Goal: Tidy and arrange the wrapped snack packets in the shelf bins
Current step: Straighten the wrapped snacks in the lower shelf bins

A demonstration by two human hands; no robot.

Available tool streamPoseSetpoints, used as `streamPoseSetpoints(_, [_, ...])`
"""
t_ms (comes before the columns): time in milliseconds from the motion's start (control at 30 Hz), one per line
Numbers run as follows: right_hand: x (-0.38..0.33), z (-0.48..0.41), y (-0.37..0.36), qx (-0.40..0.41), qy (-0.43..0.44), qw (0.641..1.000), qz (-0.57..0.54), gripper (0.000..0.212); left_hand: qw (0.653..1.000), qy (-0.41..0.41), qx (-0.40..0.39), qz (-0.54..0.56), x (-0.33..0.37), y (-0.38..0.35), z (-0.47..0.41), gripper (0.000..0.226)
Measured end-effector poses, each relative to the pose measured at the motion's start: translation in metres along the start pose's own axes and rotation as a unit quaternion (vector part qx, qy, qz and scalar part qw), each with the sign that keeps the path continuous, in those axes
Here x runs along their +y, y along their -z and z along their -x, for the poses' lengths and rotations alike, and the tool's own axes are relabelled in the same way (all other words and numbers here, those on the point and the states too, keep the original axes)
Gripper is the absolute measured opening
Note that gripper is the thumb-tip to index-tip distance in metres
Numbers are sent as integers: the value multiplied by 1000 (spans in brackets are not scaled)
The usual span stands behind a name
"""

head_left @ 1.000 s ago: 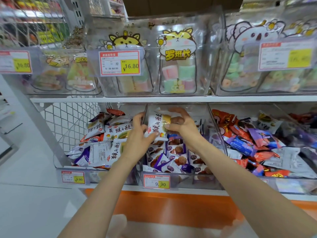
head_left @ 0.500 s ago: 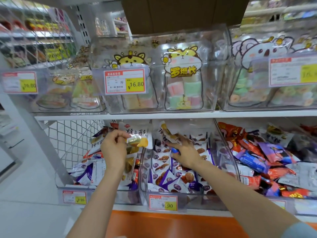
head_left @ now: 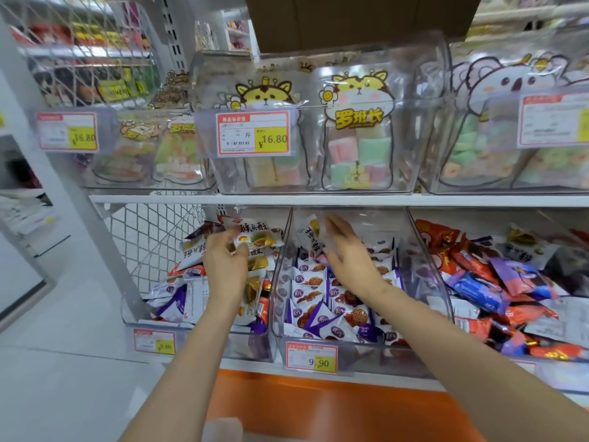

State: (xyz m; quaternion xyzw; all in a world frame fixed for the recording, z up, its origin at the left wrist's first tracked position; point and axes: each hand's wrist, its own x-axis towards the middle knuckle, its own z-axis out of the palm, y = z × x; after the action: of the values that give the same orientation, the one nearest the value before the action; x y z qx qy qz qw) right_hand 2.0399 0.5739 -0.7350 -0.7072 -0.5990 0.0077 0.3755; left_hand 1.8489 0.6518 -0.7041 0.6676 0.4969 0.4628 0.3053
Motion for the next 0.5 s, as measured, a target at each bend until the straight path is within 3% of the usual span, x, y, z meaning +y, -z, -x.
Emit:
streamPoseSetpoints(67, [-4,-3,-7,-1,11,999,33,48,996,32,-53,-59,-3,0,1,42])
streamPoseSetpoints(167, [5,-3,-14,19,-44,997,67,54,981,40,-96,-164,-11,-1,4,47])
streamPoseSetpoints(267, [20,-2,-14,7,-151,988,33,59,983,-16,-97,-157,-11,-4,5,36])
streamPoseSetpoints(367, [35,-5,-15,-23,-173,984,23,63,978,-88,-113,-151,-5,-13,7,33])
streamPoseSetpoints(500, [45,-12,-16,-28,-213,976,-35,73,976,-114,-136,-130,3,-27,6,36])
